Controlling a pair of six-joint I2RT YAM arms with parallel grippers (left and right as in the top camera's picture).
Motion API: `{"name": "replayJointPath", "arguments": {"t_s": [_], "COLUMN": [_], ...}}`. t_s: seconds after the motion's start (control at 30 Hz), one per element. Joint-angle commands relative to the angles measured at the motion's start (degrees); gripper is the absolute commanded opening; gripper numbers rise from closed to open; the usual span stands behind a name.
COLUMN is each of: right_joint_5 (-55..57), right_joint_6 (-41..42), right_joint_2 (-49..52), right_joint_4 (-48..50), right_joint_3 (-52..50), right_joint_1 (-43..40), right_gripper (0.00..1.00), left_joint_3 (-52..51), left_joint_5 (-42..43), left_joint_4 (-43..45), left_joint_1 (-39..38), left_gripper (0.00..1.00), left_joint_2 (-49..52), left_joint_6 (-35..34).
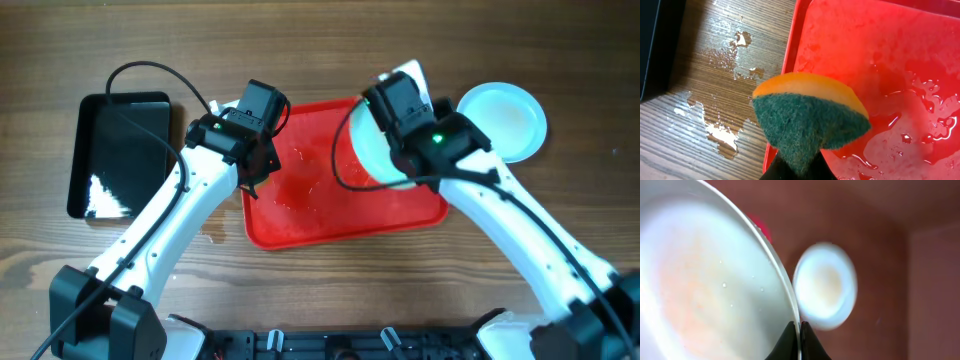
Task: Clean dirty plates on tray and stack at the side
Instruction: 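Carry the plate right and stack it on the plate pile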
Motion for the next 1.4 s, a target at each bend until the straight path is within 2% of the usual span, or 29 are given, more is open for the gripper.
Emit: {"name": "replayJointPath", "arguments": {"t_s": [0.0,0.13,0.2,0.37,0.53,0.7,1.0,1.13,1.37], "right_joint_5": [-4.7,-5.1,-10.3,-27.7,-42.0,-53.5,-53.8,-53.0,-40.7], "right_joint_6": [5.4,5.3,5.3,5.3,5.4,5.6,8.6,8.6,11.8], "right_joint_2": [0.4,-4.0,-7.5,-9.7,-4.5,6.0,20.5,21.3,21.3], "right_joint_4": [0.3,2.5,4.4,5.3,7.4,9.4,16.1,18.5,18.2], "right_joint_3": [-0.2,4.8,8.1,8.3,4.0,2.9,2.9,2.9,2.9], "right_joint_1": [-2.0,-5.8,-12.0,-28.1,-45.3,-54.1,-57.2,-57.2,-57.2], "right_gripper": [0.04,0.04,0.04,0.04,0.04,0.04,0.04,0.04,0.04], "left_joint_3": [-0.3,-0.3,-0.3,-0.3,-0.3,-0.3,-0.3,-0.3,-0.3], "left_joint_5": [0.5,0.5,0.5,0.5,0.5,1.0,2.2,2.2,2.2], "left_joint_4": [0.0,0.0,0.0,0.2,0.2,0.7,0.9,0.9,1.7], "left_joint_1": [0.2,0.2,0.2,0.2,0.2,0.1,0.2,0.2,0.2], "left_gripper": [0.04,0.04,0.04,0.04,0.04,0.04,0.04,0.04,0.04], "left_joint_2": [0.2,0.2,0.2,0.2,0.2,0.2,0.2,0.2,0.2], "left_joint_6": [-0.8,-0.8,-0.8,-0.8,-0.8,-0.8,-0.8,-0.8,-0.8]}}
